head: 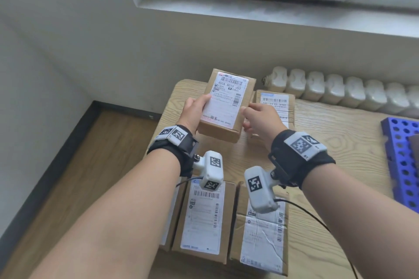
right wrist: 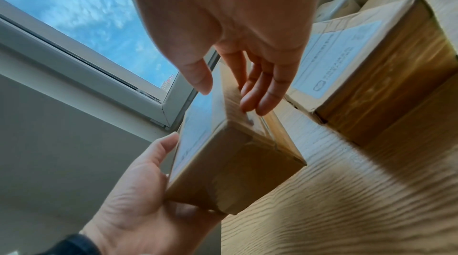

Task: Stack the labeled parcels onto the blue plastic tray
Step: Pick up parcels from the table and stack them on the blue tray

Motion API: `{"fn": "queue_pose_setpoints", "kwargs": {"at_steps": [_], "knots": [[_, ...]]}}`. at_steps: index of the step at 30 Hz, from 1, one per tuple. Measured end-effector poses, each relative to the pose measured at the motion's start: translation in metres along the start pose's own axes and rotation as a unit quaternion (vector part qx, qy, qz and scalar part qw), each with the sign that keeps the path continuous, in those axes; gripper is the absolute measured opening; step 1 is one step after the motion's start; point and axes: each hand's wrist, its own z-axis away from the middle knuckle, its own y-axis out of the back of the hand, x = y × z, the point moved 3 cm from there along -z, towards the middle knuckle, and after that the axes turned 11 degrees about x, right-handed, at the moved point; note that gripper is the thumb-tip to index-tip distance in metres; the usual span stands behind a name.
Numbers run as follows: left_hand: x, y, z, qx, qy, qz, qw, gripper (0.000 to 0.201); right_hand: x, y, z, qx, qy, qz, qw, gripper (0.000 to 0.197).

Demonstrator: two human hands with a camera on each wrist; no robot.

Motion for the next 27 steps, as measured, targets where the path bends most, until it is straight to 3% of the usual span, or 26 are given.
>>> {"fn": "queue_pose_setpoints", "kwargs": {"at_steps": [4,11,17,22,27], "knots": [[0.007,0.003,0.012,-0.022,0.003,0.031,0.999,0.069,-0.003,0.008,0.011,0.020,0.005,-0.040,0.999,0.007],[0.006,0.009,0.039,-0.012,-0.006,0.045,0.999,0.062,0.000,0.026,0.030,0.042,0.024,-0.041,0.998,0.023],[-0.001,0.012,0.066,-0.015,-0.018,0.062,0.998,0.061,0.009,0.031,0.048,0.009,0.021,-0.043,0.999,0.059],[0.000,0.010,0.077,-0.028,-0.038,0.064,0.997,0.111,0.007,0.038,0.064,0.003,0.027,-0.077,0.997,0.066],[0.000,0.012,0.099,-0.057,-0.047,0.074,0.995,0.114,0.008,0.051,0.087,0.009,0.043,-0.097,0.994,0.074]]}}
